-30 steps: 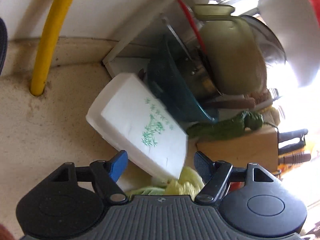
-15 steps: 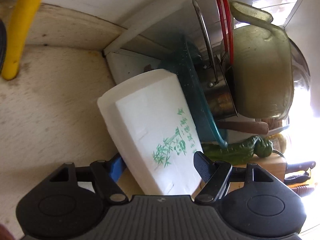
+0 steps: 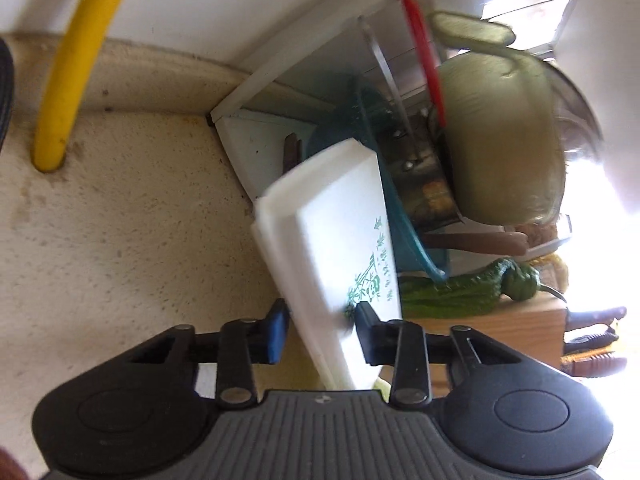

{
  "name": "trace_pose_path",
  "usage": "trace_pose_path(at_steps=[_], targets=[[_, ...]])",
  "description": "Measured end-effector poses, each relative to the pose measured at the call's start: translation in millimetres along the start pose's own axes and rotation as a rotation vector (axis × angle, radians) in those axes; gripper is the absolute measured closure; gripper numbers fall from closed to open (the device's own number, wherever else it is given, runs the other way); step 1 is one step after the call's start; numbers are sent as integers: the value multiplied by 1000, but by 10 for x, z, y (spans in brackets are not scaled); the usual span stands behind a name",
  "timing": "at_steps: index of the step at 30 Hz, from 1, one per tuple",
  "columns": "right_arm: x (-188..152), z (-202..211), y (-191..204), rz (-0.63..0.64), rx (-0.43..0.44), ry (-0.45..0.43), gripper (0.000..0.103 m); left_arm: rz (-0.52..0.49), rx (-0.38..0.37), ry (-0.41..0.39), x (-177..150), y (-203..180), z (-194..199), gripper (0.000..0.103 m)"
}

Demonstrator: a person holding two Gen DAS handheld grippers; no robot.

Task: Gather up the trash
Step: 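Grasp another white foam box with the left tool while the right tool holds the snack box, then lift the foam box with the left tool while the right tool holds the snack box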

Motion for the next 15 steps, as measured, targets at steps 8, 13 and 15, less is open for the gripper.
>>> trace_pose_path(at_steps=[8,13,15], targets=[[-65,174,31,2,-2,-28,63,-63,17,-11,-11,-59,233,74],[-80,187,41,-7,-6,-37,63,-132,32,-23,-45,-187,279,74],[-65,200,84,12,-10,-43,64,-139,32,-26,-33,-181,378,74]])
Point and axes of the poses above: each gripper's, at about its wrist camera, not at the fingertips, and z roughly against the way its jaws point, y to its left, x to its top, the point moved 3 cm from there along -z, roughly the way its jaws point, and after that the axes turned 2 degrees about -z, right-handed, at the moved point
